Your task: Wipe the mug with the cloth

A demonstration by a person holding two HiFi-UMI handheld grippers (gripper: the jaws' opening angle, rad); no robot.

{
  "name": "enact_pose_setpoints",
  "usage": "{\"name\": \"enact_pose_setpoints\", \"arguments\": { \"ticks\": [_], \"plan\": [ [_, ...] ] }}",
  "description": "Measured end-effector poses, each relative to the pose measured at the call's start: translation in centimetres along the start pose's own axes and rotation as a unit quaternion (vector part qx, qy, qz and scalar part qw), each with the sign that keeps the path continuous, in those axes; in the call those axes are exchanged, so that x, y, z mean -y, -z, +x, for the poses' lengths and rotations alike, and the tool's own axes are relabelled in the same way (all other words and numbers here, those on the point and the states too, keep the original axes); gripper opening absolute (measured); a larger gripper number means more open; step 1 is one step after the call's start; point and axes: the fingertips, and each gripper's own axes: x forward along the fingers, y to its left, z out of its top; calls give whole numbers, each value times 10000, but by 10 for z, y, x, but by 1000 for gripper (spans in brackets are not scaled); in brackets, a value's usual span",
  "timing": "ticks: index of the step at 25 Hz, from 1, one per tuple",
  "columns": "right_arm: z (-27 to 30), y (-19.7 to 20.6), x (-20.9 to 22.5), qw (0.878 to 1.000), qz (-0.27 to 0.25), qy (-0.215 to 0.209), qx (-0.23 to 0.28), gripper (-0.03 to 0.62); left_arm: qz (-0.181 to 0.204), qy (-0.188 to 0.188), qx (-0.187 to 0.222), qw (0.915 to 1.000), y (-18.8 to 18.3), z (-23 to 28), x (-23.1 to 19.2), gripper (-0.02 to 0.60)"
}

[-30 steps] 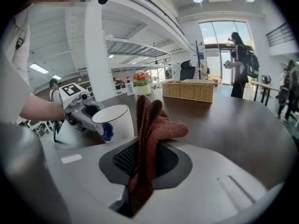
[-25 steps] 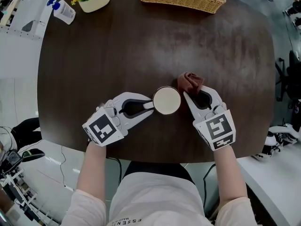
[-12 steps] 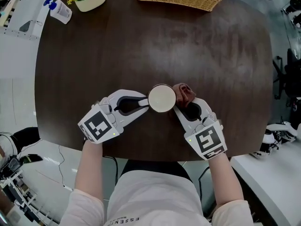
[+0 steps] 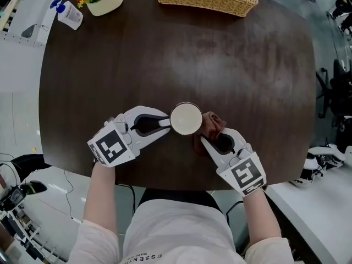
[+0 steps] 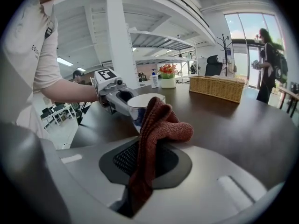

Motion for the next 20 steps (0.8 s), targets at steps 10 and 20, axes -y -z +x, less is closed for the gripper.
{"name": "enact_pose_setpoints", "arguments": {
  "ticks": [10,20],
  "plan": [
    [28,-73,71,9805,-1796,-785,-130,80,303,835,-91,9960,3,-3,-3,74],
    [82,-108,19,9255,-2209,-3074,-110,80,271,1217,-38,9922,2,-4,-6,74]
  ]
}}
